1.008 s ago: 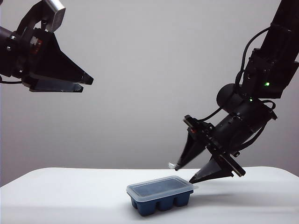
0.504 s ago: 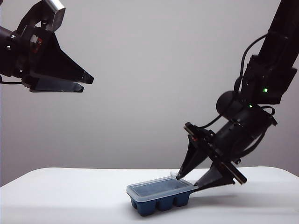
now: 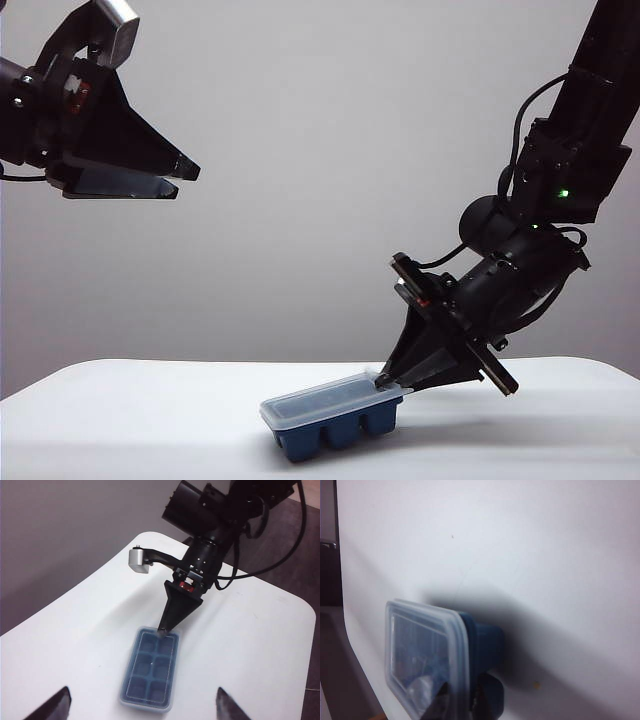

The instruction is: Pick up the ice cube tray, remove its lid, and then place both the tray and the lid back on the table.

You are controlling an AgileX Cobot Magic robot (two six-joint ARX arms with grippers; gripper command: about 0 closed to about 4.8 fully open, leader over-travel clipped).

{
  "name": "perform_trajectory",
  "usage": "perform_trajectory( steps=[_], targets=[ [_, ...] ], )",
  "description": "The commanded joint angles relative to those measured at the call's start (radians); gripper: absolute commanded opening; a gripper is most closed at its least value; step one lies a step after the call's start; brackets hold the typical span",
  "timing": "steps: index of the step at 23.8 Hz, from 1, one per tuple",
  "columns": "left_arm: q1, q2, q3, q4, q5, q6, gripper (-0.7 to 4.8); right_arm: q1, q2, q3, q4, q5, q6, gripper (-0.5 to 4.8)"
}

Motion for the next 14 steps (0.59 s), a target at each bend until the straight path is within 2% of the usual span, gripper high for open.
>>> perform_trajectory(
  steps=[1,6,8,9,14],
  targets=[
    [0.001,-0.002,0.002,0.005,0.006,0.002,3.76,0.018,0.0,0.001,0.002,-0.016,-0.002,-0.08],
    [0.001,-0.002,0.002,0.016,0.004,0.002,3.87,0.003,-0.007,0.056,-0.009,-0.112,0.048,-0.08],
    [0.001,-0.002,0.002,0.028,0.004,0.001,4.34,-0.006,-0.025,0.094,-0.023,-0.15,0.069,-0.08],
    [0.001,-0.003,0.002,0.032,0.004,0.002,4.74,-0.006,-0.036,0.114,-0.034,-0.154,0.074,-0.08],
    [0.007,-0.012,0.002,0.056,0.003,0.003,4.79,-0.011,-0.121,0.212,-0.112,-0.164,0.073,-0.08]
  ],
)
